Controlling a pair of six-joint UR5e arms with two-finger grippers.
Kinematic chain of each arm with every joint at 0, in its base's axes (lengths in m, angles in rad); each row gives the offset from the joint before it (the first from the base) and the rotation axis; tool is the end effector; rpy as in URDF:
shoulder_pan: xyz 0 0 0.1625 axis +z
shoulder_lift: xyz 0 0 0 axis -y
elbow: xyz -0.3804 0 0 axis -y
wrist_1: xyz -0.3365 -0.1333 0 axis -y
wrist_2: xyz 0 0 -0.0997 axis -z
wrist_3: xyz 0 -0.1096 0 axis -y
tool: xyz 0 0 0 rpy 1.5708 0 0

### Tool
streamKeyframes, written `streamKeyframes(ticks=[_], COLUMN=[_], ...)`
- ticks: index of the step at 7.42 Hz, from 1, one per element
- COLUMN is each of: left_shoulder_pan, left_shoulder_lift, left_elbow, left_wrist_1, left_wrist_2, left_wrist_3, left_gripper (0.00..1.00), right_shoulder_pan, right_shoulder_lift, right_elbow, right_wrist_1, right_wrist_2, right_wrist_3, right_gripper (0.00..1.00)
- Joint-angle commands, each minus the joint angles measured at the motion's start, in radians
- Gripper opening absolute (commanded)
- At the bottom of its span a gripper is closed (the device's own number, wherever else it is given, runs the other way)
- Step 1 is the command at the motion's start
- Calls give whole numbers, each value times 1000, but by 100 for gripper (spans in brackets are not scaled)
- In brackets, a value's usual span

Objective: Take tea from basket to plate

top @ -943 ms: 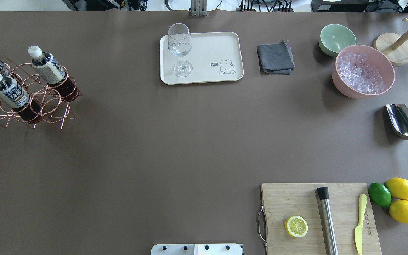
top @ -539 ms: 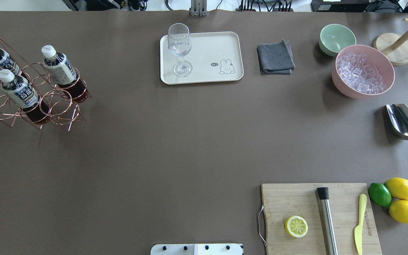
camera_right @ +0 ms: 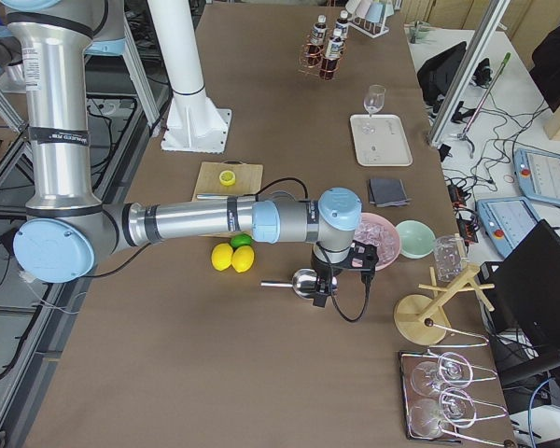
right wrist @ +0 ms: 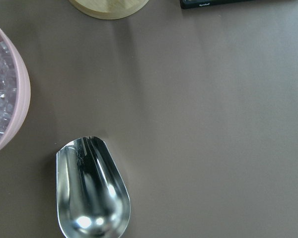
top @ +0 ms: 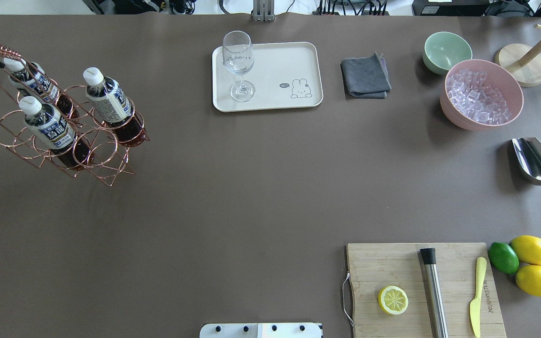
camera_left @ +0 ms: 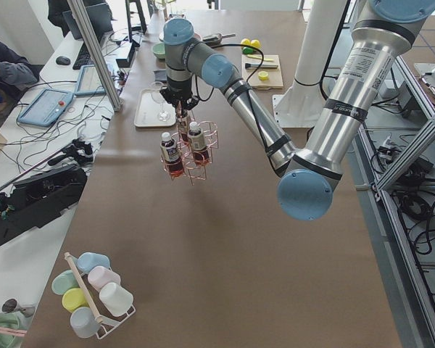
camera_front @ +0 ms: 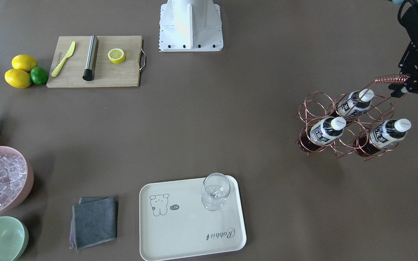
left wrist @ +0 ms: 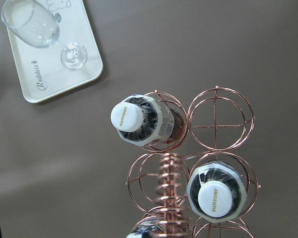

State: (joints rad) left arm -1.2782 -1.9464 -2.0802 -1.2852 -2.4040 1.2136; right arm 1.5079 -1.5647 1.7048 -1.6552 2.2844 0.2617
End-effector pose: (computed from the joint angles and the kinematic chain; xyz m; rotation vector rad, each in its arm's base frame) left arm 0.0875 -0.4713 0.2606 0.9768 0.5345 1.6168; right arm 0.0338 -0.4427 0.5731 -0.0627 -0.7136 0.1704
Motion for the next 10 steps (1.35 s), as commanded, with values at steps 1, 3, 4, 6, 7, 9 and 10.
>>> streamKeyframes(ticks=[1, 3, 4, 6, 7, 9, 10], left_shoulder_pan=[14, 84, 136, 230, 290, 426, 492], left_shoulder_lift=[1, -2, -6, -49, -92, -192, -239], left_elbow=[-17, -17, -20, -28, -31, -28, -24], left_wrist_1=[-40, -153, -219, -259, -272, -270, -263], left_wrist_2=[-49, -29, 2, 77, 129, 257, 323], left_wrist_3=[-57, -333, -436, -596, -700, -856, -944], left_gripper=[0, 0, 0, 0, 0, 0, 0], right_shoulder_pan=[-6, -76, -125, -163, -179, -218, -238], right_shoulder_lift=[-1, -4, 2, 40, 64, 100, 100], right_elbow=[15, 12, 15, 21, 18, 16, 13], right_wrist_1=[0, 14, 75, 203, 329, 525, 705], right_wrist_2=[-3, -10, -29, -19, -16, 39, 47], right_wrist_3=[-1, -2, -3, 11, 11, 10, 30], right_gripper=[100, 100, 100, 100, 100, 100, 100])
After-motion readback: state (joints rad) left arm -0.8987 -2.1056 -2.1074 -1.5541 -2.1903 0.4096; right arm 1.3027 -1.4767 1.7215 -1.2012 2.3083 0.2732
